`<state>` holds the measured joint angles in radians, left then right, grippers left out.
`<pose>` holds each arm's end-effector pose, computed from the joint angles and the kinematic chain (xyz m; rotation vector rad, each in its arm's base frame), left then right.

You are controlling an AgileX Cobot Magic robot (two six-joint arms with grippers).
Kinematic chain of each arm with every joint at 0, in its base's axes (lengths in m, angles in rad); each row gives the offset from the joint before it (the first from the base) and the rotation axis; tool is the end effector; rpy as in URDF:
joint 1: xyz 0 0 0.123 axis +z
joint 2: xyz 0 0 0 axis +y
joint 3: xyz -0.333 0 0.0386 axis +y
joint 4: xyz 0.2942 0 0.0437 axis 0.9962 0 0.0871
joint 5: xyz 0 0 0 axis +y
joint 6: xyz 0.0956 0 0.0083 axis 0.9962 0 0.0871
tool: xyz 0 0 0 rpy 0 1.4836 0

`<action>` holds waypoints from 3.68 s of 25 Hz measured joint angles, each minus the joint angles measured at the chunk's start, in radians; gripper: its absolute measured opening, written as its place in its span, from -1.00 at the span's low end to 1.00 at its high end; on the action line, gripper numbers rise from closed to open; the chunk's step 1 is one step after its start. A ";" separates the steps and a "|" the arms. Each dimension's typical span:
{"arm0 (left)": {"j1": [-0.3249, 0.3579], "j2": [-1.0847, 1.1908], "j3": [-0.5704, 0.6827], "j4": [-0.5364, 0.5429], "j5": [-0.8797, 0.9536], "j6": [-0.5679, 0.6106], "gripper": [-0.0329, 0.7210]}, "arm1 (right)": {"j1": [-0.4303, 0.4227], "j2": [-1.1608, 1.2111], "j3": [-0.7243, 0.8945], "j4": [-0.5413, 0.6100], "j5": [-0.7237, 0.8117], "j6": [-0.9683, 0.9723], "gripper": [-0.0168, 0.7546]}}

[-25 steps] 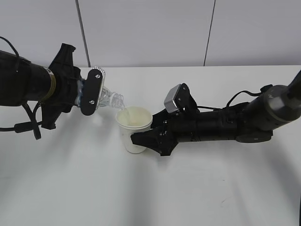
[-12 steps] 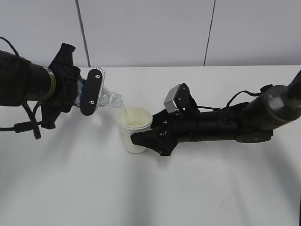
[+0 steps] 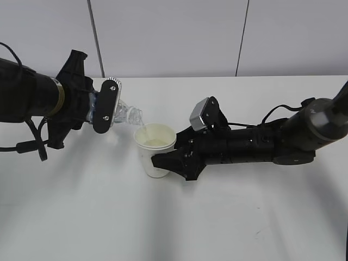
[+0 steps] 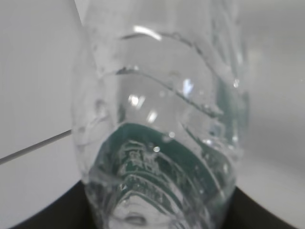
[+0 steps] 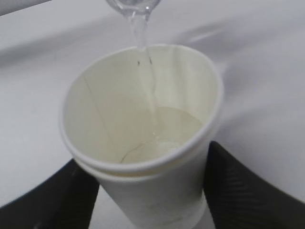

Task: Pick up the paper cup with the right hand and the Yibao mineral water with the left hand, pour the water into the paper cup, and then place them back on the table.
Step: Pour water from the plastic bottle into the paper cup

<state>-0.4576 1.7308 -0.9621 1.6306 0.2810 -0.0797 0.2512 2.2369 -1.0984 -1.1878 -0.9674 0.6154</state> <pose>0.3756 -0.1553 0.2156 1.9038 1.3998 0.8822 0.4193 0.1832 0.0795 -1.0503 1.7225 0.8585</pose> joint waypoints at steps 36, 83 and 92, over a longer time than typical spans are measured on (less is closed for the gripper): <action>-0.046 0.000 -0.001 -0.009 0.021 -0.358 -0.02 | 0.000 0.000 0.000 0.014 0.006 0.000 0.37; 0.112 0.000 -0.001 0.018 -0.241 -1.364 -0.02 | -0.053 0.000 0.000 0.228 0.071 -0.021 0.37; 0.228 0.026 -0.015 0.097 -0.341 -1.365 -0.02 | -0.053 0.000 0.000 0.233 0.072 -0.021 0.37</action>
<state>-0.2294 1.7565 -0.9769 1.7273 -0.0597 -1.4449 0.1979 2.2369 -1.0984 -0.9546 -0.8949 0.5943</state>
